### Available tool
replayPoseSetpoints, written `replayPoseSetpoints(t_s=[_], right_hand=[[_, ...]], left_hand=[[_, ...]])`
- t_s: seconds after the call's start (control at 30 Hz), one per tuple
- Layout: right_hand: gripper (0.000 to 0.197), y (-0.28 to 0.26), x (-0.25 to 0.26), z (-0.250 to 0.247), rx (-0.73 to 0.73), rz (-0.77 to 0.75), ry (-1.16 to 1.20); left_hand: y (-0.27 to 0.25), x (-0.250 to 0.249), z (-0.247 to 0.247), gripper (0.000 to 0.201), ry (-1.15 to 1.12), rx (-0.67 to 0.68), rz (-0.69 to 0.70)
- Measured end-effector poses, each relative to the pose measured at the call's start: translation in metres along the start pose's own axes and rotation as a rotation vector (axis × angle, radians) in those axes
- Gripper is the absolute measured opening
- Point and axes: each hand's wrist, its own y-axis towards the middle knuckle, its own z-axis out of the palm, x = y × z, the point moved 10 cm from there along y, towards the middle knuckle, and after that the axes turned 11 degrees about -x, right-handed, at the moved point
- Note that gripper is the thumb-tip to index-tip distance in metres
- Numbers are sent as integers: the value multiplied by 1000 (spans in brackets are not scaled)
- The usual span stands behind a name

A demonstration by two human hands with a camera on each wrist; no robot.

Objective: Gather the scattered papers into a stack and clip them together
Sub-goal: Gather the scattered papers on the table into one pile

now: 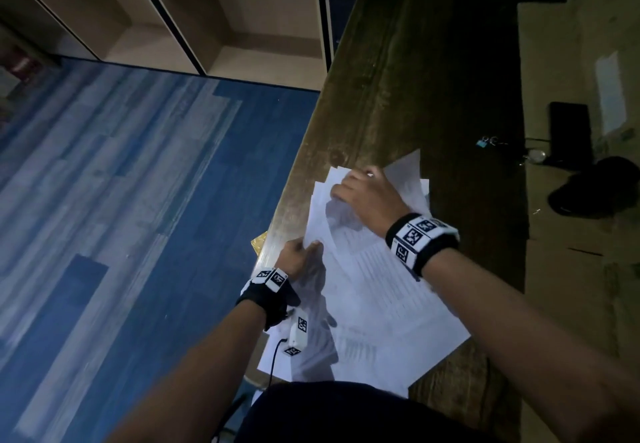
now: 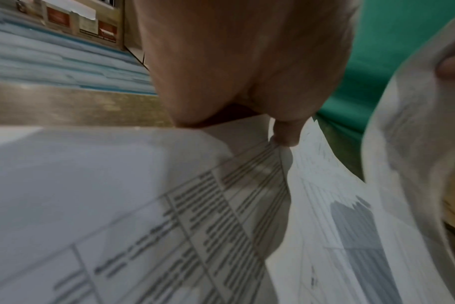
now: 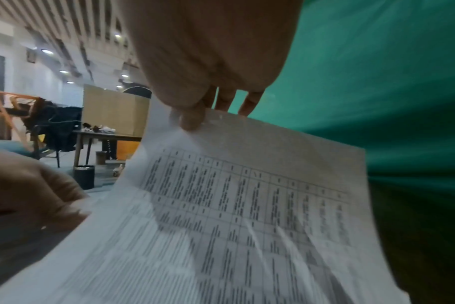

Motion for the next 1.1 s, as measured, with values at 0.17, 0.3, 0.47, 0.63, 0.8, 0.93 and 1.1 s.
replayPoseSetpoints(t_s=[0.17, 0.3, 0.47, 0.63, 0.8, 0.93, 1.1], right_hand=[[22, -11, -5, 17, -25, 167, 185], [17, -22, 0, 31, 26, 300, 629], [35, -61, -61, 27, -228, 611, 684], [48, -189, -150, 93, 204, 1233, 335], [50, -239, -113, 104, 315, 1165, 94], [43, -243, -63, 111, 256, 1076, 147], [27, -250, -51, 114, 291, 1190, 424]], left_hand=[[-17, -14, 3, 44, 10, -30, -3], [-27, -23, 12, 23, 177, 12, 121], [-20, -17, 10, 27, 148, -29, 97], [-24, -10, 12, 29, -32, 87, 37], [-40, -12, 29, 31, -168, 198, -18], [-38, -8, 36, 36, -48, 237, 23], [-38, -18, 33, 28, 125, 164, 145]])
